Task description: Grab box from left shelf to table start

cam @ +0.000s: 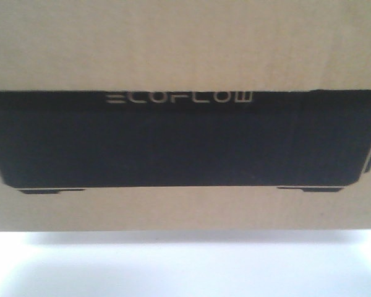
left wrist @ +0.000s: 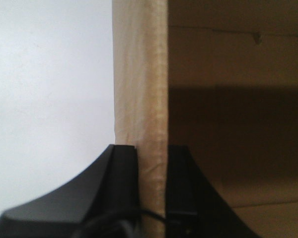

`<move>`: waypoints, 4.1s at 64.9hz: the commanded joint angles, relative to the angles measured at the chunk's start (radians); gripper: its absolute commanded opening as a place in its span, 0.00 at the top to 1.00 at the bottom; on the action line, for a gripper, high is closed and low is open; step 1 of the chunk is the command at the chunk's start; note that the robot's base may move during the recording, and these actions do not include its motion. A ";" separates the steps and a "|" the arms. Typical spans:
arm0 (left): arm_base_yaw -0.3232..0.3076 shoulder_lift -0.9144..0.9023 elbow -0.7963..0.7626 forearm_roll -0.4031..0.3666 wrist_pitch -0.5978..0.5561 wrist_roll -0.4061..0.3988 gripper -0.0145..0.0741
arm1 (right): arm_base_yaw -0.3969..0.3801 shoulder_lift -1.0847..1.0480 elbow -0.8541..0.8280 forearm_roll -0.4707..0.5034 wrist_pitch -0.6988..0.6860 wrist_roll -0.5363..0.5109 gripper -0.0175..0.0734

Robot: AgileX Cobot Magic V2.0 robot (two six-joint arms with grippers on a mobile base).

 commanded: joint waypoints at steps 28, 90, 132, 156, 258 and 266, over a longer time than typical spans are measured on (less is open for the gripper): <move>-0.005 0.269 -0.049 -0.060 -0.292 0.036 0.95 | -0.022 0.181 -0.036 -0.074 -0.344 0.007 0.75; 0.081 0.315 -0.049 0.036 -0.460 -0.058 0.95 | -0.066 0.287 -0.035 0.028 -0.433 0.006 0.75; 0.078 0.324 -0.049 0.034 -0.458 -0.031 0.66 | -0.066 0.288 -0.035 0.029 -0.432 0.006 0.47; 0.078 0.328 -0.079 0.009 -0.550 -0.060 0.46 | -0.066 0.274 -0.068 0.029 -0.425 0.006 0.26; 0.078 -0.832 0.949 0.237 -1.136 -0.057 0.93 | -0.066 -0.882 0.844 0.028 -0.832 -0.247 0.76; 0.078 -0.857 0.955 0.237 -1.151 -0.057 0.93 | -0.066 -0.904 0.858 0.028 -0.827 -0.246 0.76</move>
